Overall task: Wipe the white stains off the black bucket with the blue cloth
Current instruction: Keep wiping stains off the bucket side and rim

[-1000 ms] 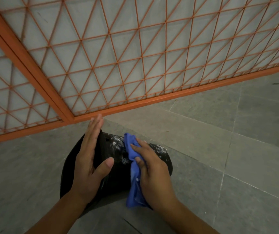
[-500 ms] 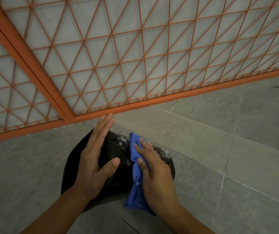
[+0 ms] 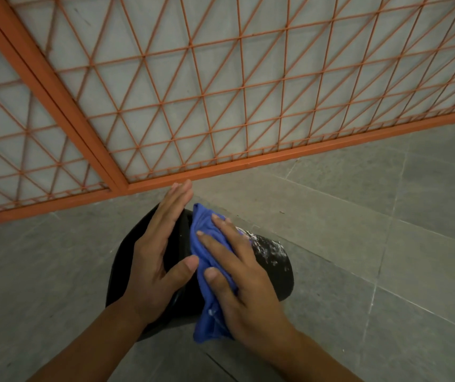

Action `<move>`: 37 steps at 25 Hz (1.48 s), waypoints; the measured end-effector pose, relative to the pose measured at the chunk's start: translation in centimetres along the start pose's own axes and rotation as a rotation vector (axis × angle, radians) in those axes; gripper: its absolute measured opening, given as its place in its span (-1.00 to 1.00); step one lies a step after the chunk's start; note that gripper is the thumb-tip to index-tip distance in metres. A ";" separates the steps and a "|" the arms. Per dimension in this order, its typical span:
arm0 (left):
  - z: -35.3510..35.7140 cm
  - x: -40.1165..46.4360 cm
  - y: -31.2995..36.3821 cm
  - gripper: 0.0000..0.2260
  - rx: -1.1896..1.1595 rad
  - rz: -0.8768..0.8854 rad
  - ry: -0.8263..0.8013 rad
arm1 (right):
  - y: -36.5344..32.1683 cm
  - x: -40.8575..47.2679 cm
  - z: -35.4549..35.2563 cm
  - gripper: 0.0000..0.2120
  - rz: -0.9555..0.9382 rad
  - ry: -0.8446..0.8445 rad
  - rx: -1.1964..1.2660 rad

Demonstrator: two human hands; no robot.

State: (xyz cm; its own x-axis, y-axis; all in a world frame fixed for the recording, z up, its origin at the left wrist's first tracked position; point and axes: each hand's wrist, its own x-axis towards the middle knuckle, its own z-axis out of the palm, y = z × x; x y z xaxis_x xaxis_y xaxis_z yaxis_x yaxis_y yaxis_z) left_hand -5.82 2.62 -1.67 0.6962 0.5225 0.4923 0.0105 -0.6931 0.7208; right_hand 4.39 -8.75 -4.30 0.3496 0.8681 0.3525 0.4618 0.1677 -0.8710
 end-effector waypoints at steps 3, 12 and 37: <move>0.1 0.2 -0.1 -0.31 0.008 -0.003 0.016 | 0.2 1.6 -0.1 -0.59 -0.012 0.051 -0.079; -0.3 -0.2 -0.6 -0.33 0.015 -0.020 0.070 | -0.5 1.7 1.2 -0.57 0.079 0.095 -0.067; -0.4 0.3 -0.2 -0.34 0.025 -0.002 0.043 | -0.1 -0.6 1.3 -0.68 0.145 0.190 0.054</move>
State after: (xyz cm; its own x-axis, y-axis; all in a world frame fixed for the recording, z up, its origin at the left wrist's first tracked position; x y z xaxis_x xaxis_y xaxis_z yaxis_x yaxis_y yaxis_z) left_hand -5.84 3.14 -1.50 0.6647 0.5445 0.5116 0.0301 -0.7036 0.7099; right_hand 3.11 -8.70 -4.87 0.5588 0.7819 0.2763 0.3533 0.0770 -0.9323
